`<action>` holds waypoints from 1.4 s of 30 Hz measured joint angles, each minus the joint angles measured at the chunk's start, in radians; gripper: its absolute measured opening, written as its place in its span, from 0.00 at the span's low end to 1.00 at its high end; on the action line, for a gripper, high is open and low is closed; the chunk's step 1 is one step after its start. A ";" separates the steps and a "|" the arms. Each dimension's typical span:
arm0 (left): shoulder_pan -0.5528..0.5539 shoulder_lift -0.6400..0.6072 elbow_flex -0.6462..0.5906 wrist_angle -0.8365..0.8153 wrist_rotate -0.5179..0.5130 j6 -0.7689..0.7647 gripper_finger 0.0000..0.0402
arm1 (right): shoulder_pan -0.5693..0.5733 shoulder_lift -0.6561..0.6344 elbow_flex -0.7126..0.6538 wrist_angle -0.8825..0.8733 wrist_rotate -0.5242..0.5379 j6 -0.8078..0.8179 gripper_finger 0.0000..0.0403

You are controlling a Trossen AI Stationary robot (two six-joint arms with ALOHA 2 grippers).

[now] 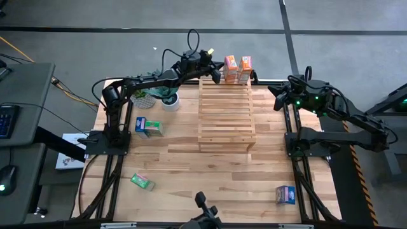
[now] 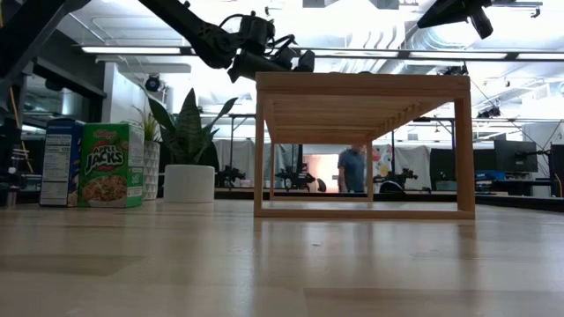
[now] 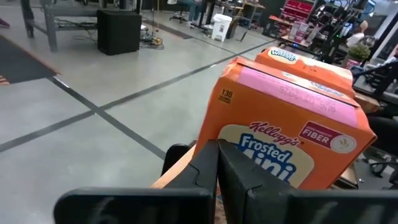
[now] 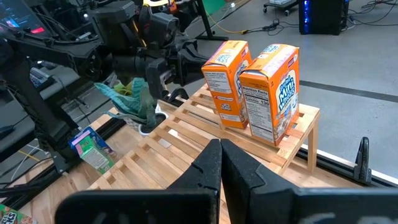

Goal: Stack cereal on shelf
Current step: Move the orange cereal box beside the other orange cereal box on the shelf, then adjust the orange cereal box on the shelf

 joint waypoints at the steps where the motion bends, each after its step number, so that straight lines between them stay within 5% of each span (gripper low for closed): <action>1: 0.000 0.000 0.000 0.001 0.000 0.009 0.00 | 0.000 0.000 0.000 0.000 0.000 0.000 0.00; 20: -0.001 0.027 0.000 0.068 0.000 0.054 0.00 | 0.000 0.000 0.000 0.016 0.000 0.002 0.00; 33: 0.016 -0.040 0.000 -0.041 0.003 0.085 0.00 | 0.001 0.002 0.000 0.024 -0.007 0.000 0.00; 42: 0.018 -0.276 0.000 -0.255 0.312 0.010 0.00 | 0.001 -0.003 0.000 0.023 -0.110 0.013 0.00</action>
